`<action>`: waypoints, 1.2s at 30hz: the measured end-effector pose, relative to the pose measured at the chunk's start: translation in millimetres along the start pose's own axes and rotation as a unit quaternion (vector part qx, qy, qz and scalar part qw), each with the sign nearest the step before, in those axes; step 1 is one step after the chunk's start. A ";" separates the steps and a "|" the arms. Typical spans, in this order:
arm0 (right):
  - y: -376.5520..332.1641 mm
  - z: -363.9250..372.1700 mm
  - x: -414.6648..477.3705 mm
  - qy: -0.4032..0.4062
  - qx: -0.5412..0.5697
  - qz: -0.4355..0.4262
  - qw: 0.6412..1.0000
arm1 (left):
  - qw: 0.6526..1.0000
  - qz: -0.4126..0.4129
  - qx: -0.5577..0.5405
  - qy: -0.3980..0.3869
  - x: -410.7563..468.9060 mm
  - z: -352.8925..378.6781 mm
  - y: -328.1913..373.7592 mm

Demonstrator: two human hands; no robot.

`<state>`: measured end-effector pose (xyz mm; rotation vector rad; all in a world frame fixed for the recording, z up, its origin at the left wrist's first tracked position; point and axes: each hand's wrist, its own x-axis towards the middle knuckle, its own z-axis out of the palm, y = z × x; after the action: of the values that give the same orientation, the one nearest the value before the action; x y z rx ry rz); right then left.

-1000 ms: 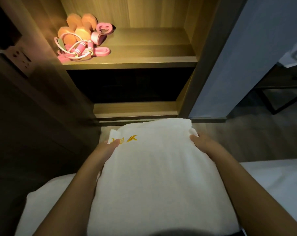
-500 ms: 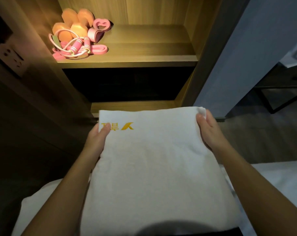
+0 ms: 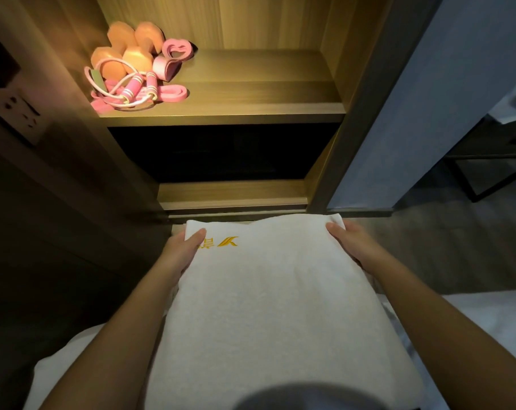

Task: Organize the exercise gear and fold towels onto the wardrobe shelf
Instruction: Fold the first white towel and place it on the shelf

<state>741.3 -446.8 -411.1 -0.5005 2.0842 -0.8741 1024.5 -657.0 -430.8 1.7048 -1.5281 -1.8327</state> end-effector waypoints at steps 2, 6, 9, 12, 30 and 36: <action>3.9 2.3 5.1 0.005 0.002 0.007 1.000 | 1.000 -0.005 0.009 0.008 2.3 3.2 -6.9; 4.3 -1.5 15.8 0.001 -0.074 -0.038 0.997 | 0.999 -0.018 0.017 -0.042 7.1 -7.0 -8.1; -0.2 -18.2 25.8 -0.084 -0.098 -0.057 0.990 | 0.993 -0.006 0.078 -0.089 12.1 -20.6 0.7; -3.5 -29.4 35.6 -0.156 -0.102 -0.027 0.982 | 0.987 0.005 0.114 -0.112 17.5 -26.5 10.7; 14.2 -4.2 16.4 -0.011 0.093 0.012 0.996 | 0.975 0.051 0.178 -0.122 34.1 -17.3 7.2; 10.9 3.3 11.8 0.017 0.087 0.024 0.996 | 0.978 0.049 0.176 -0.103 27.5 -13.5 11.0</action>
<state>736.3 -447.9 -426.7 -0.3428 2.0191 -1.0315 1022.0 -689.1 -436.4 1.5754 -2.0874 -1.8208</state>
